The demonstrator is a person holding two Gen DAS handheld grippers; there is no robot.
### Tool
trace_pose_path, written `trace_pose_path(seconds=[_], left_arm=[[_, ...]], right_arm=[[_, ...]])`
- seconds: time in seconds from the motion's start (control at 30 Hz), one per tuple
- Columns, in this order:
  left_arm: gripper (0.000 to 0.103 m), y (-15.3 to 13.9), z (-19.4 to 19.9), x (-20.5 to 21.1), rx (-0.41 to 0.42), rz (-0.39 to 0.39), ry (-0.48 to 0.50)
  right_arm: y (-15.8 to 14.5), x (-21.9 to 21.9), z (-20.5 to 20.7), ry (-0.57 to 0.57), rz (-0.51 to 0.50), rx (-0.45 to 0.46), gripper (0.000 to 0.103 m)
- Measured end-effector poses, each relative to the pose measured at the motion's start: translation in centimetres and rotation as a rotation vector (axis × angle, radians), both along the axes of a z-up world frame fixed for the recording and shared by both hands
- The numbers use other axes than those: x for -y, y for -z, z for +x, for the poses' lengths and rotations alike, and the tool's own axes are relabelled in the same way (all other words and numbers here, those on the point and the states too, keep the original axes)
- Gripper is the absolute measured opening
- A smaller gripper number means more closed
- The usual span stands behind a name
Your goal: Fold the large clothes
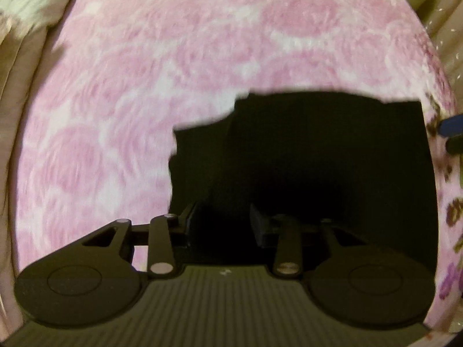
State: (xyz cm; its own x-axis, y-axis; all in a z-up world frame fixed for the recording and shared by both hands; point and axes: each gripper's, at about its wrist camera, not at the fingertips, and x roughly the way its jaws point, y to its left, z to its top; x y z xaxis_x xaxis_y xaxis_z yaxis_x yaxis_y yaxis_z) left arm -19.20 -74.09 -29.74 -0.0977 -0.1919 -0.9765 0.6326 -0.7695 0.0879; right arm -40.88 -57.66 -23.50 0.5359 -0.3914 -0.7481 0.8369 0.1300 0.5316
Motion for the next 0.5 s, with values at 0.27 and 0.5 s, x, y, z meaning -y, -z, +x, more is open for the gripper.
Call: trace_pose_path(seconds=[0.27, 0.5], left_arm=[[0.033, -1.3, 2.4, -3.9, 0.058, 0.033, -0.035], [0.033, -1.4, 4.0, -6.9, 0.006, 0.009, 0.008]], right_arm=[[-0.6, -1.3, 3.9, -0.124, 0.038, -0.083, 0.051], [-2.1, -6.0, 8.5, -0.191, -0.053, -0.191, 0.054]])
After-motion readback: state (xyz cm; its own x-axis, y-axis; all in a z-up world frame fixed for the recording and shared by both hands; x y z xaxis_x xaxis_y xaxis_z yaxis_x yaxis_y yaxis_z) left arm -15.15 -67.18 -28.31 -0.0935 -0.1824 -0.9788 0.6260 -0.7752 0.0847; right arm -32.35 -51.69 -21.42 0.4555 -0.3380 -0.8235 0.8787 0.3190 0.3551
